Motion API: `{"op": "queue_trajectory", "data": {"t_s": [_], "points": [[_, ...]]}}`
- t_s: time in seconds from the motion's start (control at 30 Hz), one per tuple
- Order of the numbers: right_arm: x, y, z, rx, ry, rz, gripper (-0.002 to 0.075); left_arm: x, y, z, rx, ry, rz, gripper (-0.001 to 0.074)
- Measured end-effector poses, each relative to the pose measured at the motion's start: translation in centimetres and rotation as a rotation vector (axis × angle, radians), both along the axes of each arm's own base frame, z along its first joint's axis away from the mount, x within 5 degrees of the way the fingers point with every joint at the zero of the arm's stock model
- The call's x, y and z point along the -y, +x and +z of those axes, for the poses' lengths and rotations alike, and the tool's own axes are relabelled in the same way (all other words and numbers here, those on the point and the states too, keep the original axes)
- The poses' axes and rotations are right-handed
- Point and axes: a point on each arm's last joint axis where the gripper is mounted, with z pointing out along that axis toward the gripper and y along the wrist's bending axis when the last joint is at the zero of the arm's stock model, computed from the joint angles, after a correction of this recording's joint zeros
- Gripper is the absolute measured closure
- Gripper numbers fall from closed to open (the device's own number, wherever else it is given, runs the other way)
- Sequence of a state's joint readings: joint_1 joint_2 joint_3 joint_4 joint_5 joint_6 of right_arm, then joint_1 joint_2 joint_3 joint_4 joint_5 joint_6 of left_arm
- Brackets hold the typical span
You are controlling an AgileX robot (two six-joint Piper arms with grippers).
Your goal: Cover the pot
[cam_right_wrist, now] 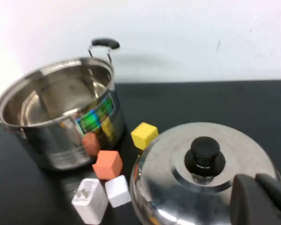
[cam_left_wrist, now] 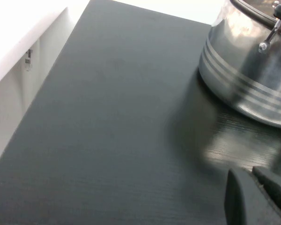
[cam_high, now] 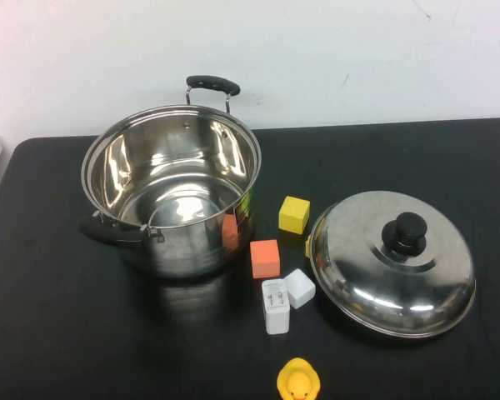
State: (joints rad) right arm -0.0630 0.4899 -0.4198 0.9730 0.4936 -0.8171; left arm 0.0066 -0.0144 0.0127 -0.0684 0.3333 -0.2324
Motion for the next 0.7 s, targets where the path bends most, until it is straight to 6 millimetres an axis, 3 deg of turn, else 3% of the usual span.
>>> {"op": "queue_trajectory", "data": {"t_s": [0.3,0.5,0.6,0.7], "points": [[1.2,2.2,0.6,-0.011,0.077,-0.205,0.0728,0.0,0.0,0.0,0.000,0.000,0.000,0.0737],[0.0,5.4,0.8,0.192,0.212,-0.232,0.0718,0.0,0.0,0.0,0.000,0.000,0.000,0.0737],[-1.8,7.6,0.2,0.264,0.246,-0.161,0.0637,0.0,0.0,0.0,0.000,0.000,0.000,0.0736],[-4.0,10.0,-1.7,0.271,0.249,-0.099,0.0459,0.0,0.0,0.0,0.000,0.000,0.000,0.0737]]}}
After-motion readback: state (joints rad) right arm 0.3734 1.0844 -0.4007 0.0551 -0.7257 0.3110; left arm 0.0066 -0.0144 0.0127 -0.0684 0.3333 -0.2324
